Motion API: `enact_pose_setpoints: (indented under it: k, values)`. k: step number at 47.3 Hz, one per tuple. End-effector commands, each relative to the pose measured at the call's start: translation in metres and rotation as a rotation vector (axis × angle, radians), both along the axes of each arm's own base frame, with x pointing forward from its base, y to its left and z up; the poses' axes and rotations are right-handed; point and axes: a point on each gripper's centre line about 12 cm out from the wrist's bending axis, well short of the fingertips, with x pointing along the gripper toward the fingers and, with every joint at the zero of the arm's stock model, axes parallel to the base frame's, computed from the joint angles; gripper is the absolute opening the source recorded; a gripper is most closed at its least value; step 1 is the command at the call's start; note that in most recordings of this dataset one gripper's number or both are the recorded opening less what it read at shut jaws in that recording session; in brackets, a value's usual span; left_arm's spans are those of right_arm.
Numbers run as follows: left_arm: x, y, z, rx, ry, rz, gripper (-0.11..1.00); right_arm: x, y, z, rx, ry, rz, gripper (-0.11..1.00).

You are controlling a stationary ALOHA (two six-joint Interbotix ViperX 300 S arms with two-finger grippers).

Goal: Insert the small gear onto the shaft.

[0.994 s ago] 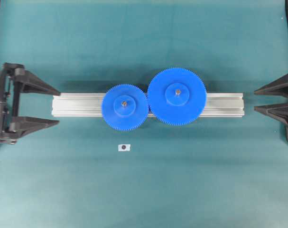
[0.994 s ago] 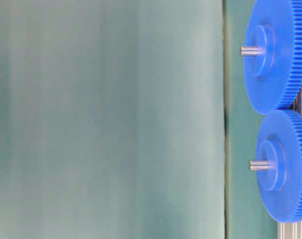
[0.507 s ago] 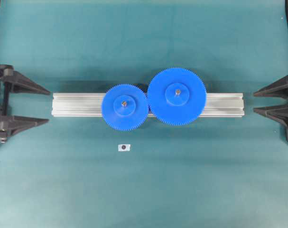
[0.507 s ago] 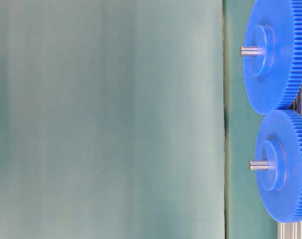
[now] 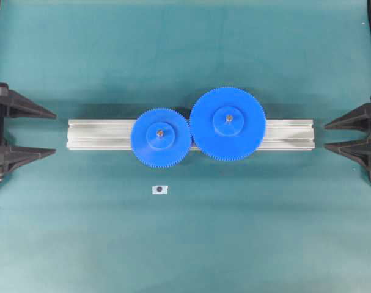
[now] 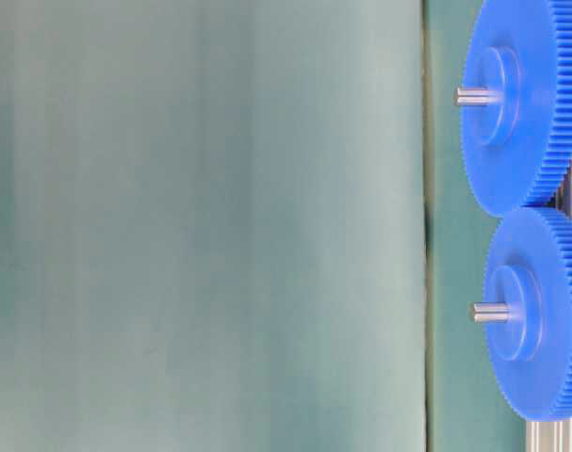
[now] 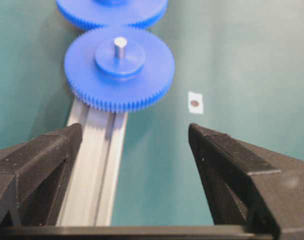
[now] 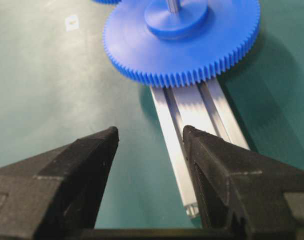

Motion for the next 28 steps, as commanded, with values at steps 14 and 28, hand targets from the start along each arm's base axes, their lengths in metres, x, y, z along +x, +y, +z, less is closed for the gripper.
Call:
enact_pose_setpoints:
  k: [14, 28]
  values:
    - [-0.005, 0.000, 0.002, 0.070, -0.039, -0.013, 0.87, 0.001, -0.001, 0.000, 0.015, -0.009, -0.012, 0.66]
    - [-0.012, 0.000, -0.015, 0.041, -0.020, -0.007, 0.87, -0.005, 0.000, -0.019, 0.113, 0.037, -0.050, 0.66]
